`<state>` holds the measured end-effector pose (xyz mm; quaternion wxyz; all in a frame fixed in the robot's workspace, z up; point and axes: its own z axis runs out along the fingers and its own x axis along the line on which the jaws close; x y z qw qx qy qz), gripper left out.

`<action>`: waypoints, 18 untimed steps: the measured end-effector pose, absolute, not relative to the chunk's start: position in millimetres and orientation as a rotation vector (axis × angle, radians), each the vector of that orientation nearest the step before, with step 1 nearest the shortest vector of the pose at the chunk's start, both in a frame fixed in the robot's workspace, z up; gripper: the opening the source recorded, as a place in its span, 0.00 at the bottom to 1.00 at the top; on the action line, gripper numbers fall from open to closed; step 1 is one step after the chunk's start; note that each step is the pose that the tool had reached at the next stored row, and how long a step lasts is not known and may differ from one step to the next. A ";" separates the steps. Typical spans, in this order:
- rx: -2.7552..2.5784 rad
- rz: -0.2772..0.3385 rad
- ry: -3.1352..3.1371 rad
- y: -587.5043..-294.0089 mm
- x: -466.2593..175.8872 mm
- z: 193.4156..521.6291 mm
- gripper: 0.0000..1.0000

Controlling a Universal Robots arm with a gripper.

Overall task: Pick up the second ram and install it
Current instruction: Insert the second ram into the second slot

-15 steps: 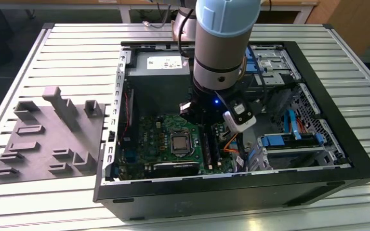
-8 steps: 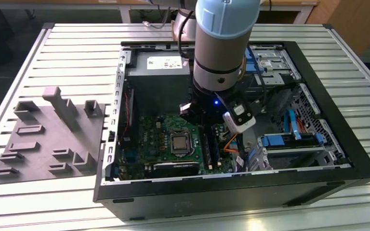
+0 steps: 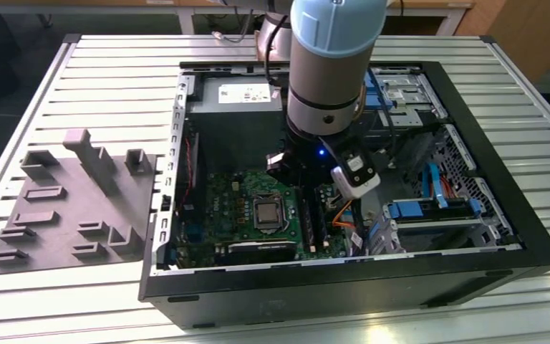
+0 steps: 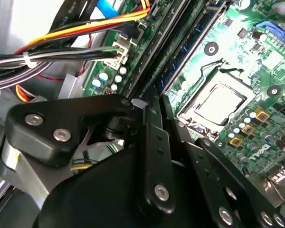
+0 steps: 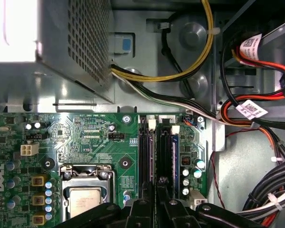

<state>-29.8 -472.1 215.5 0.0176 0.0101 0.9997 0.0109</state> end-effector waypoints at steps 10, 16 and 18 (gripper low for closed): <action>0.031 0.032 3.106 -472.2 -29.8 236.0 0.18; 0.031 0.032 3.106 -472.2 -29.8 236.3 0.18; 0.031 0.032 3.106 -472.2 -29.8 236.5 0.17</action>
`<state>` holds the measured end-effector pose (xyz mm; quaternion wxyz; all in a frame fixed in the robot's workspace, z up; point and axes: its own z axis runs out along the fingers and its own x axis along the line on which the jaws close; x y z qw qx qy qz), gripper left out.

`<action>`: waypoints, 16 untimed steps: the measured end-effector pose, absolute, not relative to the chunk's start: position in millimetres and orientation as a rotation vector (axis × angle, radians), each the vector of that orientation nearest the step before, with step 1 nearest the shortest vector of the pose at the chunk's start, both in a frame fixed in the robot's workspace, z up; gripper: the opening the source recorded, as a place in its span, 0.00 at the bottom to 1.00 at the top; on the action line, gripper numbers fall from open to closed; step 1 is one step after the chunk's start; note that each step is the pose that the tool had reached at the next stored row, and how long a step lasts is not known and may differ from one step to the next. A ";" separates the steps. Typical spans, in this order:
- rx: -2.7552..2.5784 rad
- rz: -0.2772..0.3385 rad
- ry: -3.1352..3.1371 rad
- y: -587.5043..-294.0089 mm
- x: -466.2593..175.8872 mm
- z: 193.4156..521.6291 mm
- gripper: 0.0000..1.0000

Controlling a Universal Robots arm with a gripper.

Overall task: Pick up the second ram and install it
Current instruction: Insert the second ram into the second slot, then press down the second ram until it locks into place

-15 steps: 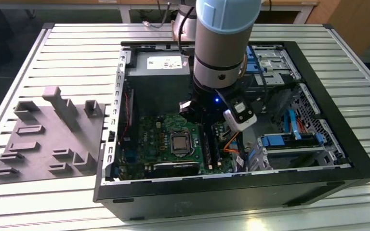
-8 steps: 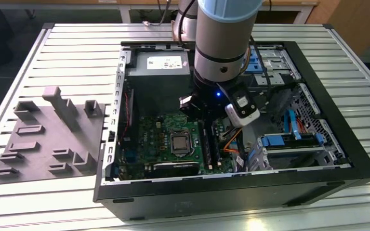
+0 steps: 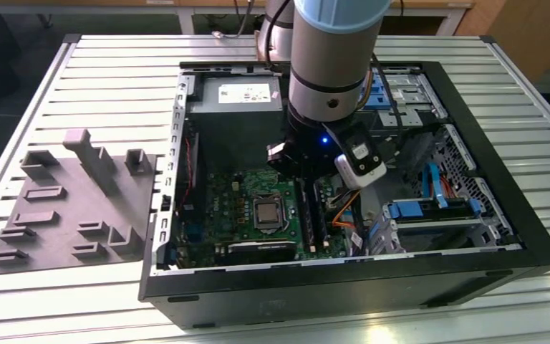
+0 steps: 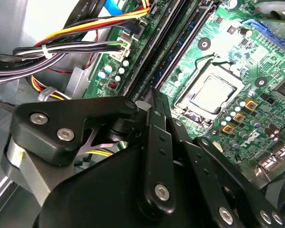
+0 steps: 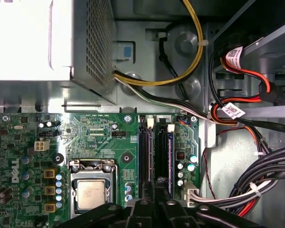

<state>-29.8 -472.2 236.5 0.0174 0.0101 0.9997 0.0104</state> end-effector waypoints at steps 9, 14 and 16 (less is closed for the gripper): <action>0.031 0.032 3.106 -472.2 -29.8 237.9 0.11; 0.031 0.032 3.108 -472.2 -29.8 238.0 0.11; 0.031 0.032 3.109 -472.2 -29.8 237.9 0.11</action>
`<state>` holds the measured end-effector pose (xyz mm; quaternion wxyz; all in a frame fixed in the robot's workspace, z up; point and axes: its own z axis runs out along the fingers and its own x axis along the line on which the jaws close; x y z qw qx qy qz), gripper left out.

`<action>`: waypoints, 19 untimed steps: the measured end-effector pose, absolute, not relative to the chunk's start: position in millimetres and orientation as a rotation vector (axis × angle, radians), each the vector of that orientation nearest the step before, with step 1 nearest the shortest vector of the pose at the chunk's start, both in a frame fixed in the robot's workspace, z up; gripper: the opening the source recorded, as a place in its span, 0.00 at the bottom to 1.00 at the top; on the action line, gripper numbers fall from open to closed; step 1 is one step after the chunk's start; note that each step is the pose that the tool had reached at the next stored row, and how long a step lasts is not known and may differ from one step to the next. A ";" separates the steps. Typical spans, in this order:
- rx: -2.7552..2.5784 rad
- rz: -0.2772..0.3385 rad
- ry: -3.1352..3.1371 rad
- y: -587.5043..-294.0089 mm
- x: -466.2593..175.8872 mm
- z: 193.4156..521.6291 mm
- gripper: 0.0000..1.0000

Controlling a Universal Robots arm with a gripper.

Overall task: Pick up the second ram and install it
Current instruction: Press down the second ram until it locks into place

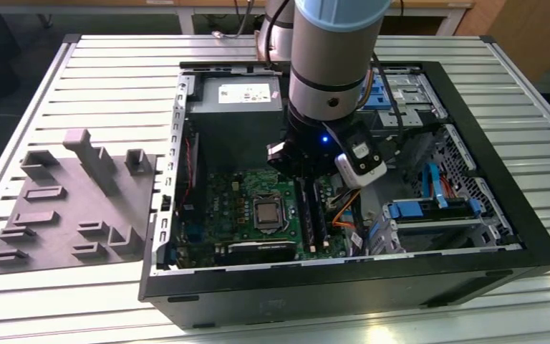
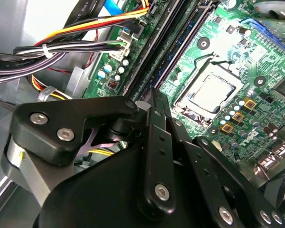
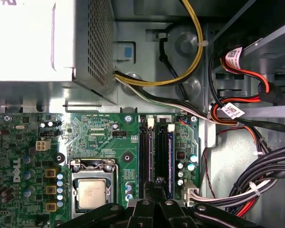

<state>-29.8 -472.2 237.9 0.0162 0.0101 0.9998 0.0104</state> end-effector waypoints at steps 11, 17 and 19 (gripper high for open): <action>0.031 0.032 3.109 -469.1 -29.9 237.9 0.11; 0.031 0.032 3.109 -467.1 -29.9 238.0 0.11; 0.031 0.032 3.109 -465.9 -29.9 237.9 0.11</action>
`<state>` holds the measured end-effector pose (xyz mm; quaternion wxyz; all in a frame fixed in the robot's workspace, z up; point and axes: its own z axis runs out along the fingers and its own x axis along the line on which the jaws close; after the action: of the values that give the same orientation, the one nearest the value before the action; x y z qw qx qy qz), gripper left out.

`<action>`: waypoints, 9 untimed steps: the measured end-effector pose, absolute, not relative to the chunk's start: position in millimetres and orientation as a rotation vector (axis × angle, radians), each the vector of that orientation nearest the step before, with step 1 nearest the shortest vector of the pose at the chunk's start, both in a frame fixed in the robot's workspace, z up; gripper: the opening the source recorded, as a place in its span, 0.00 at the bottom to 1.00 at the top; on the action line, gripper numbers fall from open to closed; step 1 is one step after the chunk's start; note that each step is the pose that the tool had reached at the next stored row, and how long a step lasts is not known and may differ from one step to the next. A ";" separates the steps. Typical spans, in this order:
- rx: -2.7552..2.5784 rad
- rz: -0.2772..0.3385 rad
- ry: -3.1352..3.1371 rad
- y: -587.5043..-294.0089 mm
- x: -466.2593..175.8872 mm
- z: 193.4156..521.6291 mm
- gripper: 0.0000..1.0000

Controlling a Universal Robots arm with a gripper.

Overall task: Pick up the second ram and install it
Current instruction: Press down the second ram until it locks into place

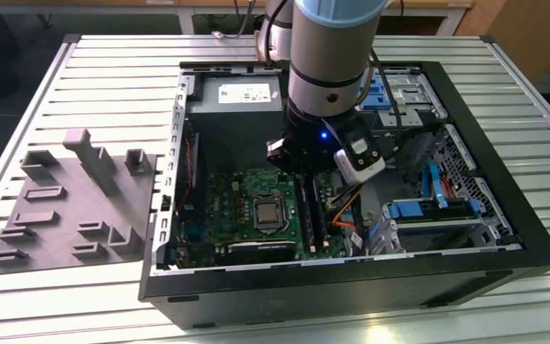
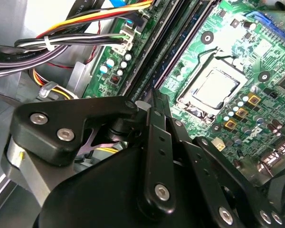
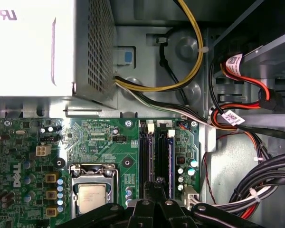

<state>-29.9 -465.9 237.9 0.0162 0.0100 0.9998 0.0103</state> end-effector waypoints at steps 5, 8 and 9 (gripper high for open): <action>0.031 0.032 3.109 -463.5 -29.9 237.9 0.11; 0.031 0.032 3.109 -462.5 -29.9 237.9 0.11; 0.031 0.032 3.109 -462.2 -29.9 237.9 0.11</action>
<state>-29.9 -462.2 237.9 0.0162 0.0100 0.9998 0.0104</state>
